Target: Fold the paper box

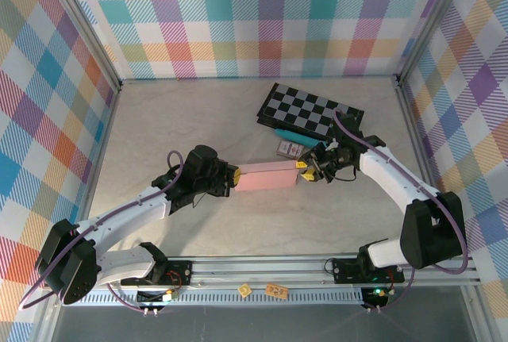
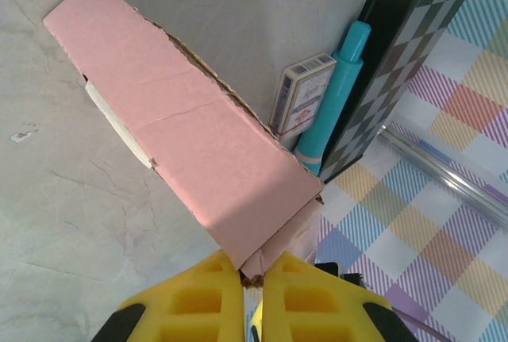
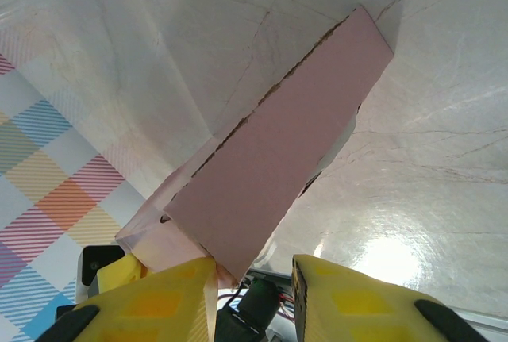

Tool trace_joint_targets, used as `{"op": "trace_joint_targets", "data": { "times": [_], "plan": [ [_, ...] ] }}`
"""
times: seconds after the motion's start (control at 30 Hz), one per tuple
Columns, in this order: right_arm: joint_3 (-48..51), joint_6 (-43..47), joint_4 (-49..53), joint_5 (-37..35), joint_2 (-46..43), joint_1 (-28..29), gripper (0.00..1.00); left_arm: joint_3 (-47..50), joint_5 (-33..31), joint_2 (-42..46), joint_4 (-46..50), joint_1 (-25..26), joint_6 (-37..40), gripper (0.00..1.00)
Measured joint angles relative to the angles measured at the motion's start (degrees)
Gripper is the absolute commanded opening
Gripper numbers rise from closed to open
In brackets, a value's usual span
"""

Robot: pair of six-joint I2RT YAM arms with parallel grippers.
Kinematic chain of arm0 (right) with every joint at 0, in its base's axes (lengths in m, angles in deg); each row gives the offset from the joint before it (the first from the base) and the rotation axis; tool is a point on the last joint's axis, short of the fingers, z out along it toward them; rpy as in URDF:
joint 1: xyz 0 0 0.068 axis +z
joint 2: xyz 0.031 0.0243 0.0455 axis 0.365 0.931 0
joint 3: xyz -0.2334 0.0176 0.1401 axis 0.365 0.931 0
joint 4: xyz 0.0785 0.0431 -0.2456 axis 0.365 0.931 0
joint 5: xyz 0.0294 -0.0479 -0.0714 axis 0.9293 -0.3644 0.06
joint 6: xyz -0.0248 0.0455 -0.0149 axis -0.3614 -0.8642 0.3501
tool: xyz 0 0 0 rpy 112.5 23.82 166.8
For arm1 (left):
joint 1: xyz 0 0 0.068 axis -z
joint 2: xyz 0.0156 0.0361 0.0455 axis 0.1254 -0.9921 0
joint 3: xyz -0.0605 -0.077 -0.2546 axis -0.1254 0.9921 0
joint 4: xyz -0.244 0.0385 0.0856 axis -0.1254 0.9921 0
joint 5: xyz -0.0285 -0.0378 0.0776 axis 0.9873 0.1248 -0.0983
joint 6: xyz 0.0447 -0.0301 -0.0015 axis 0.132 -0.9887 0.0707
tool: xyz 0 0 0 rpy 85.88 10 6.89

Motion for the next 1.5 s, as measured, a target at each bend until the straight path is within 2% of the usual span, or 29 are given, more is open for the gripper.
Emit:
{"op": "trace_joint_targets", "data": {
  "times": [0.23, 0.43, 0.53, 0.8, 1.23, 1.43, 1.5],
  "plan": [
    [-1.31, 0.33, 0.61, 0.33, 1.20, -0.22, 0.24, 0.50, -0.35, 0.00, -1.20, 0.00, -0.02, 0.05],
    [-1.90, 0.26, 1.66, 0.11, 1.20, -0.22, 0.26, 0.46, -0.35, 0.02, -1.07, 0.00, 0.02, 0.07],
    [-2.43, 0.07, 2.80, -0.70, 1.20, -0.20, 0.30, 0.37, -0.35, 0.02, -0.92, 0.00, 0.04, 0.09],
    [-5.84, -2.82, 8.24, -6.67, 1.07, 1.88, 0.45, -0.28, -0.04, -0.66, -0.44, 0.00, 1.18, 0.21],
    [-7.91, -18.88, 7.32, -15.61, -2.14, 12.31, 0.69, -3.08, 0.52, -2.32, 3.74, 0.00, 5.27, 0.53],
    [-10.84, -27.61, 6.58, -18.16, -0.96, 15.58, 0.73, -6.01, 1.03, -2.12, 8.24, -0.74, 8.35, 0.55],
    [-11.85, -30.69, 6.19, -18.32, 0.11, 16.50, 0.77, -6.47, 1.33, -1.90, 9.14, -1.20, 9.20, 0.54]
  ]
}}
